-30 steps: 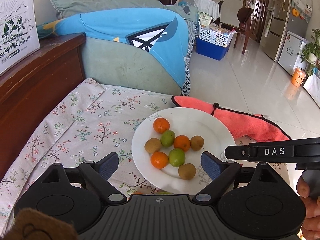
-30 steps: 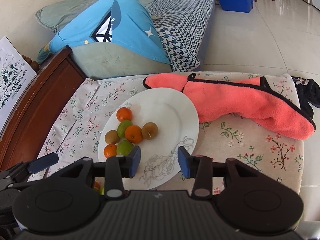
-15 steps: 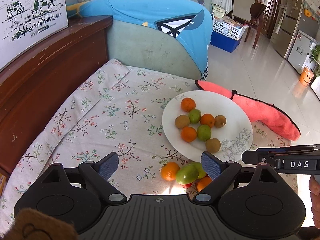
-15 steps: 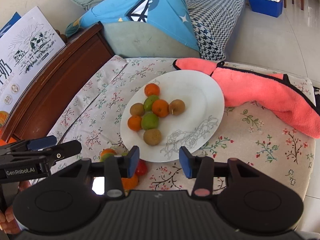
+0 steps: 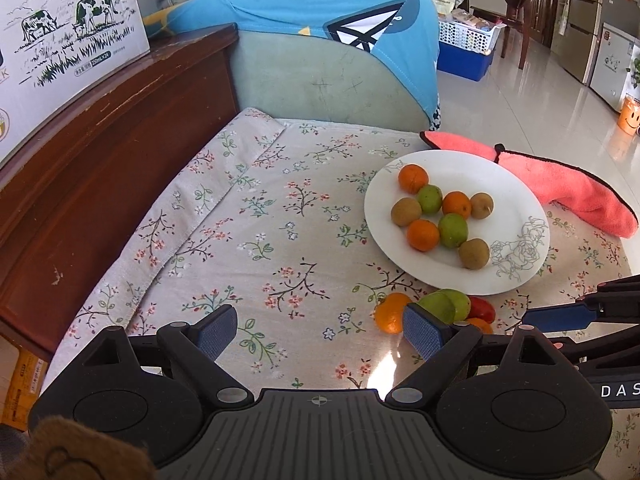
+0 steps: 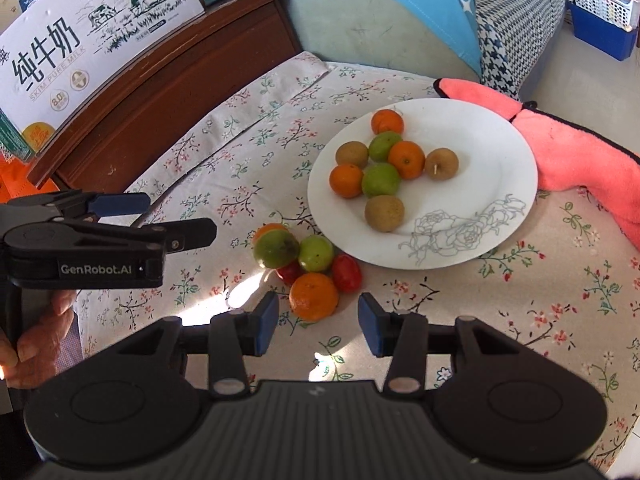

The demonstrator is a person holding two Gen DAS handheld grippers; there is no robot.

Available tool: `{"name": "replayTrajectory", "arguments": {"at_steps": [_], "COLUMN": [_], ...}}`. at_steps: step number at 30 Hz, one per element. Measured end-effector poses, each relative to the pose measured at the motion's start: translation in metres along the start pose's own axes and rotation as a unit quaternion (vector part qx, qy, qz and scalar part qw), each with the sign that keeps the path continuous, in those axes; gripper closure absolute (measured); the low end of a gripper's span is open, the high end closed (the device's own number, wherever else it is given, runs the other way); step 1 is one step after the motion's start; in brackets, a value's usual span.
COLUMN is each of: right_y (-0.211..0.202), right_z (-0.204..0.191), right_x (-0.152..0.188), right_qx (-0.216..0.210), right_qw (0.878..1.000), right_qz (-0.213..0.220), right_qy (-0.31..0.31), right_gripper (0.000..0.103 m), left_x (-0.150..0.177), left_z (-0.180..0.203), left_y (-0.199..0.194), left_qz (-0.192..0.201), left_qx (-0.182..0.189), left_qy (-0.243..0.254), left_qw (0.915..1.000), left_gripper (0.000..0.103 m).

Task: Organize fruits
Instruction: 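Move right tool to an orange while left tool approaches a green lime, then close right tool on the orange while left tool grasps the green lime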

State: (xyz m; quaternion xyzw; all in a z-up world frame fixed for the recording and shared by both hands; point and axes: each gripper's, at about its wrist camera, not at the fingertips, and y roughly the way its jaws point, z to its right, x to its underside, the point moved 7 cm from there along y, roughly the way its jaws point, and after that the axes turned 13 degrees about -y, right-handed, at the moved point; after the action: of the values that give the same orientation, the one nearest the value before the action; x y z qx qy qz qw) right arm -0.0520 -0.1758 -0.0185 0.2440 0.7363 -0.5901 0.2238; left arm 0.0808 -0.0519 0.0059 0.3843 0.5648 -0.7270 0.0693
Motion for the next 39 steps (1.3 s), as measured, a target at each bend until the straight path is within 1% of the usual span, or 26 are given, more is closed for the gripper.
{"name": "replayTrajectory", "arguments": {"at_steps": [4,10,14,17,21,25,27,30,32,39], "right_y": [0.010,0.024,0.030,0.034,0.032,0.026,0.022,0.016,0.011,0.002], "right_z": [-0.007,-0.010,-0.010,-0.009,-0.008,-0.005,-0.001,0.005,0.009,0.024], "right_x": [-0.002,0.003,0.004,0.004,0.004,0.008,0.011,0.016,0.019,0.028], "right_qx": [0.009,0.022,0.027,0.030,0.026,0.022,0.026,0.023,0.029,0.040], "right_qw": [1.000,0.999,0.999,0.999,0.999,0.999,0.999,0.999,0.999,0.998], "right_qz": [-0.006,-0.027,-0.029,-0.026,-0.023,-0.027,-0.034,-0.036,-0.041,-0.043], "right_qy": [-0.010,-0.012,-0.008,-0.005,-0.006,-0.009,-0.007,-0.001,0.002,0.021], "right_gripper": [0.058,0.058,0.065,0.071,0.072,0.072,0.072,0.072,0.072,0.072], "left_x": [0.000,-0.001,0.001,0.003,0.008,0.013,0.017,0.023,0.027,0.030], "left_z": [-0.007,-0.007,-0.004,0.001,0.007,0.018,0.025,0.036,0.043,0.062], "left_y": [0.001,-0.003,-0.003,-0.003,-0.002,-0.001,0.000,0.002,0.004,0.007], "left_qz": [-0.001,0.013,0.012,0.018,0.021,0.023,0.021,0.021,0.023,0.041], "left_qx": [0.002,0.008,0.019,0.021,0.020,0.033,0.041,0.049,0.055,0.080], "left_qy": [-0.010,-0.003,-0.002,0.017,0.041,0.064,0.077,0.099,0.117,0.143], "left_qw": [0.9999,0.9999,0.9997,0.9995,0.9987,0.9971,0.9960,0.9936,0.9914,0.9857], "left_gripper": [0.012,0.012,0.012,0.012,0.013,0.013,0.014,0.014,0.014,0.016]}}
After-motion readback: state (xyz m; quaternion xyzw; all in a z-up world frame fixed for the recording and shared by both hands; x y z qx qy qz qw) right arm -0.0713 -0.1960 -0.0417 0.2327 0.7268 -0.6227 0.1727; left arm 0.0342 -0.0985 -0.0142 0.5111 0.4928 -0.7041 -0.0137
